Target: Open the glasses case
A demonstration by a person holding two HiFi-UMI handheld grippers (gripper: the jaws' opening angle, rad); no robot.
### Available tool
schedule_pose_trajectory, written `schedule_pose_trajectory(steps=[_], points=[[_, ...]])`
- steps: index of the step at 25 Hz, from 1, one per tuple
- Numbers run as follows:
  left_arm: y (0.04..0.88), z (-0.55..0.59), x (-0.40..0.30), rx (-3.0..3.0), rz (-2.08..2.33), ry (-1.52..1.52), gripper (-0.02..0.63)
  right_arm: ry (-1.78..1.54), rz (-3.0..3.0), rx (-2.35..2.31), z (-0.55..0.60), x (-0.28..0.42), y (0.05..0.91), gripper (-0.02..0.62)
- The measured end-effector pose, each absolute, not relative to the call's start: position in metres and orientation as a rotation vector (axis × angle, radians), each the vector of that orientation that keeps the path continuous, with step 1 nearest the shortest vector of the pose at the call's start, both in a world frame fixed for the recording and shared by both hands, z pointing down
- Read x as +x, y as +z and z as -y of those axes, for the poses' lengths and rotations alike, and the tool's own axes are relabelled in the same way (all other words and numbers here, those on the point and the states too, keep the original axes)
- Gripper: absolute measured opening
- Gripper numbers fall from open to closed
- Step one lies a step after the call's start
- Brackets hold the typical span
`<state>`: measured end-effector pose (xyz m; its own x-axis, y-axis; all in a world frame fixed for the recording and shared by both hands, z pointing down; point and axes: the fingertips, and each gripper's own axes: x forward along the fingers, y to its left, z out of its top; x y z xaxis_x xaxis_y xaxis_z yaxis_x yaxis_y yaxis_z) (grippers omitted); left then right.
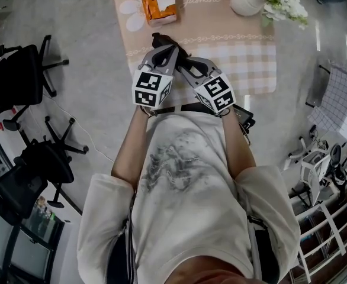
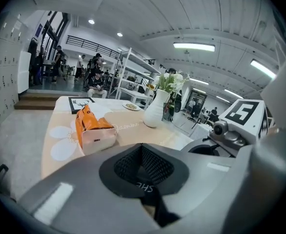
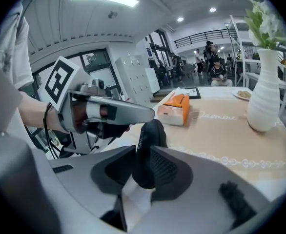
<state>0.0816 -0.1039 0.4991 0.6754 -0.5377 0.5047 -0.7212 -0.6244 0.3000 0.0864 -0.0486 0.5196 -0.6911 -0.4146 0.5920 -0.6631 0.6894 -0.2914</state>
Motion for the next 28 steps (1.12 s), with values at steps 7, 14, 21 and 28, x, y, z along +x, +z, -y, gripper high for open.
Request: schedule_pose_trajectory(steps=[7,14,21,28], points=[[0.518,0.100,0.081,2.384,0.947,0.611,0.009,0.683,2.435,0.790,0.041,0.080,0.518,0.100],[0.524,0.096,0.076,2.365,0.957,0.622,0.009,0.647,2.423,0.797,0.043,0.086,0.512,0.100],[0.522,0.090,0.068,2.361,0.960,0.617,0.009,0.678,2.416,0.794,0.053,0.108,0.518,0.109],[0.522,0.086,0.064,2.353,0.965,0.609,0.009,0.742,2.467,0.645,0.053,0.099,0.527,0.117]])
